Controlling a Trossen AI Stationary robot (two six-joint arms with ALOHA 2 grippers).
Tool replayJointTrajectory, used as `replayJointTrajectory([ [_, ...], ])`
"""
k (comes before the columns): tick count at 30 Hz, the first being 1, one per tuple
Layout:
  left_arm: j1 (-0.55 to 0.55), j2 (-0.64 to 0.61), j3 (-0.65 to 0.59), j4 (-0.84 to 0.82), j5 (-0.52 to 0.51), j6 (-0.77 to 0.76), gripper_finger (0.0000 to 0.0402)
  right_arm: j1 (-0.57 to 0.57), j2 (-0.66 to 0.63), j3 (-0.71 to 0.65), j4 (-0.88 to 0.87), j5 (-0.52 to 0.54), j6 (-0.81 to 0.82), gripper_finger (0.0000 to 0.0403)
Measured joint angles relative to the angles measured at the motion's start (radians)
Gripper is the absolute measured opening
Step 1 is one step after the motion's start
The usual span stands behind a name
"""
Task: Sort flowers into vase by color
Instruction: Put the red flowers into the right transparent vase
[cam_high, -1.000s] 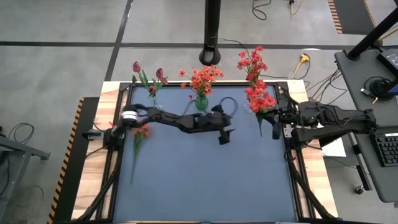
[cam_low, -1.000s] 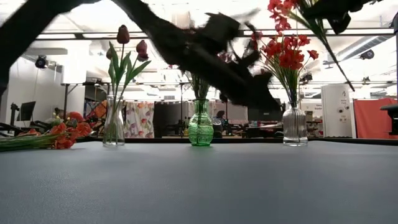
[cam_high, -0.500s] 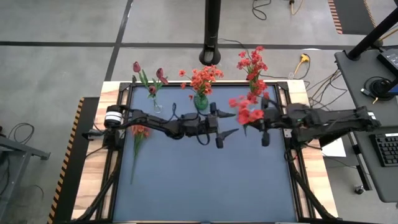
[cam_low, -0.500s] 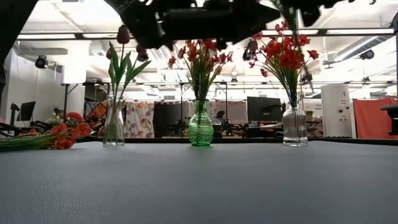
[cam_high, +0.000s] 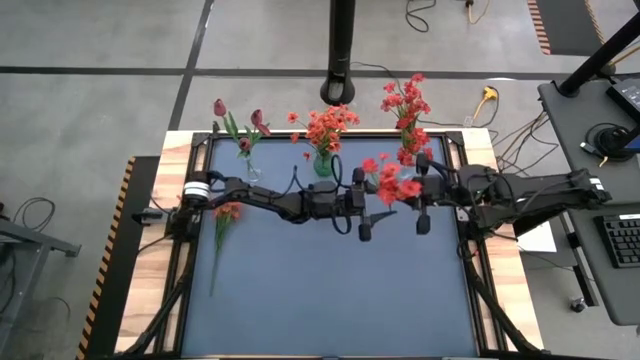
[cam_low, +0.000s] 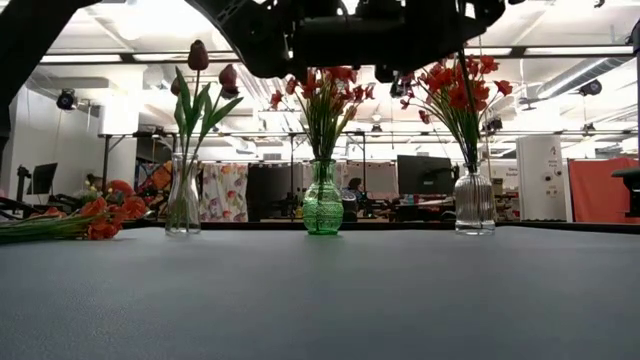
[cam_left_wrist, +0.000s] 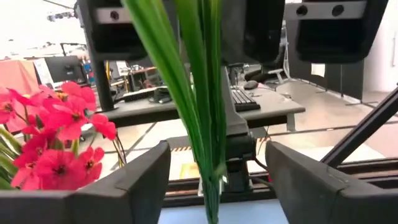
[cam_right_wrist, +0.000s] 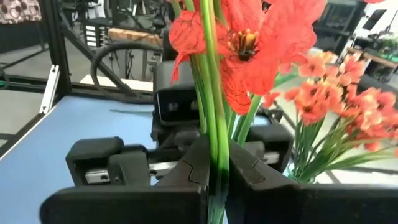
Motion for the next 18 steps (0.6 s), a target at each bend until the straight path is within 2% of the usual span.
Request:
replayJointTrajectory([
  [18,0.01,0.0,0.008,-0.003,-0.014,-0.011,0.0031,0.0,0.016,0.029,-0.029,0.0,0.0,0.0013],
])
